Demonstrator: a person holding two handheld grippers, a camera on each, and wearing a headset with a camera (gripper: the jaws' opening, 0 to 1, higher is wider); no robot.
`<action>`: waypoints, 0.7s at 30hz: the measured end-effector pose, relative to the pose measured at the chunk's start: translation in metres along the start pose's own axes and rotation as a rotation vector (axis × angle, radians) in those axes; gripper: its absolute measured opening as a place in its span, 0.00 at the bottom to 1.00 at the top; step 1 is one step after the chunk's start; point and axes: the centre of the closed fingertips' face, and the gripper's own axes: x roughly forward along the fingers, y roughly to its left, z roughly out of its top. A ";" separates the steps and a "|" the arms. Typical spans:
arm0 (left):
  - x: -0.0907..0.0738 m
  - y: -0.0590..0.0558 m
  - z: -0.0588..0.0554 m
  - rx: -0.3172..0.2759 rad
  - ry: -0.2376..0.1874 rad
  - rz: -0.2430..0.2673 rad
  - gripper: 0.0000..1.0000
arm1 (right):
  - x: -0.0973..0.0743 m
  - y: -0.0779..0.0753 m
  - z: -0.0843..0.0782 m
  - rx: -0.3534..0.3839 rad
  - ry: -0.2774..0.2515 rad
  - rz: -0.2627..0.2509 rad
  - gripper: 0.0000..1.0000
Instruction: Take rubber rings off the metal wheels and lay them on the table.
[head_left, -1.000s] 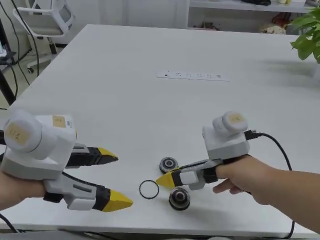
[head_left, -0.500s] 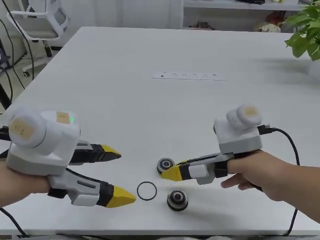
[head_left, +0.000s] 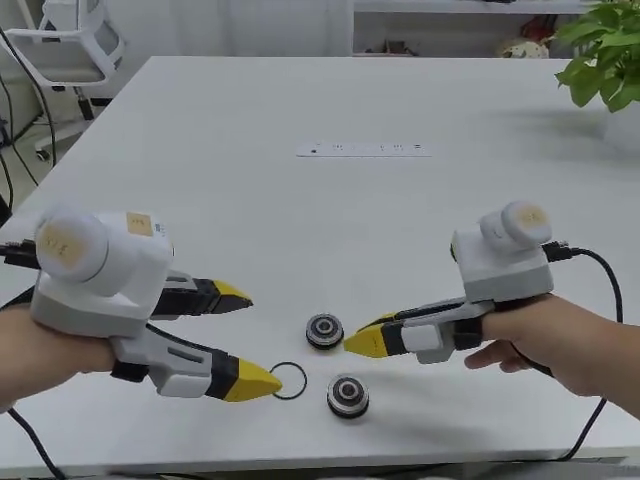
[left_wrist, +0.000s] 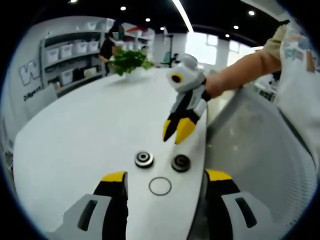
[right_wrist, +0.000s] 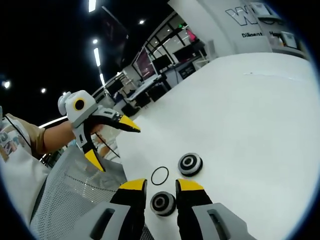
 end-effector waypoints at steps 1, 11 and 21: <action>0.001 0.001 0.000 -0.002 0.000 0.000 0.62 | -0.001 0.000 0.000 -0.003 0.000 0.000 0.21; 0.015 0.000 0.003 -0.014 0.002 -0.016 0.61 | -0.009 -0.007 -0.009 -0.055 0.021 -0.006 0.23; 0.027 -0.007 -0.001 0.000 0.034 -0.046 0.60 | -0.010 -0.008 -0.016 -0.166 0.044 0.006 0.22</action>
